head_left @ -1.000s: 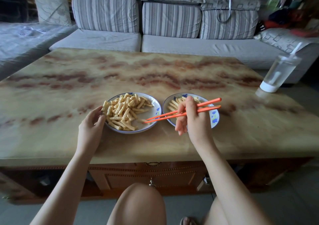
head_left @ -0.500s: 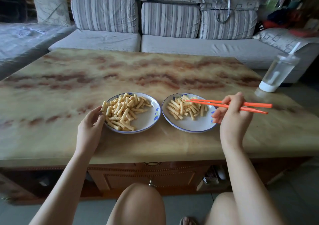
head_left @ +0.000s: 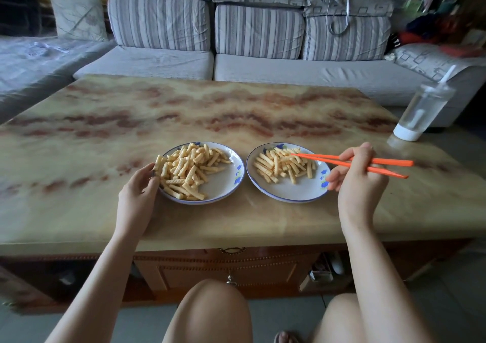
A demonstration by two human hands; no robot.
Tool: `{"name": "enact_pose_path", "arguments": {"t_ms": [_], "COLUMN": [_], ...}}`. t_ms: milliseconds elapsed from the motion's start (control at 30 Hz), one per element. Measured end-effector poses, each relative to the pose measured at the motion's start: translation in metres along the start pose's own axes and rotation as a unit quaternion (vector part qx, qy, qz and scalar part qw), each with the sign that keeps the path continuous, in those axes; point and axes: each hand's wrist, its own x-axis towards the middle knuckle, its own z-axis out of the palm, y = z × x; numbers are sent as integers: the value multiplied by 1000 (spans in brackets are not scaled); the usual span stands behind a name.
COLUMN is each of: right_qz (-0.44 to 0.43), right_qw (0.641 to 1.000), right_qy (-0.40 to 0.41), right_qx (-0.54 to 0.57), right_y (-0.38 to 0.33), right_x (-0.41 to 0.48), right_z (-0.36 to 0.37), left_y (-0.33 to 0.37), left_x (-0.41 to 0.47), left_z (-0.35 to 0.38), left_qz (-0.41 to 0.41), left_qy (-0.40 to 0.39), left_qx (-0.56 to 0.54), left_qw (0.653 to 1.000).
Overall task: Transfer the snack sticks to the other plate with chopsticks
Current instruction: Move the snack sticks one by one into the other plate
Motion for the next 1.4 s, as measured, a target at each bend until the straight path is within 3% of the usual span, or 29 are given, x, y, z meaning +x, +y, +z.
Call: {"name": "enact_pose_path", "arguments": {"t_ms": [167, 400, 500, 933, 1400], "right_qz": [-4, 47, 61, 102, 78], "right_qw": [998, 972, 960, 945, 948], "right_qy": [-34, -222, -264, -300, -301], "right_qx": [47, 62, 64, 82, 66], "right_y": [-10, -9, -10, -6, -11], "right_x": [-11, -46, -55, -76, -85], "right_z": [9, 45, 54, 74, 76], "left_y": [-1, 0, 1, -2, -2], "left_x": [0, 0, -1, 2, 1], "left_z": [0, 0, 0, 1, 1], "left_qz": [-2, -8, -9, -4, -5], "left_qy": [0, -1, -1, 0, -1], "left_qx": [-2, -1, -5, -2, -6], "left_qw": [1000, 1000, 1000, 1000, 1000]}}
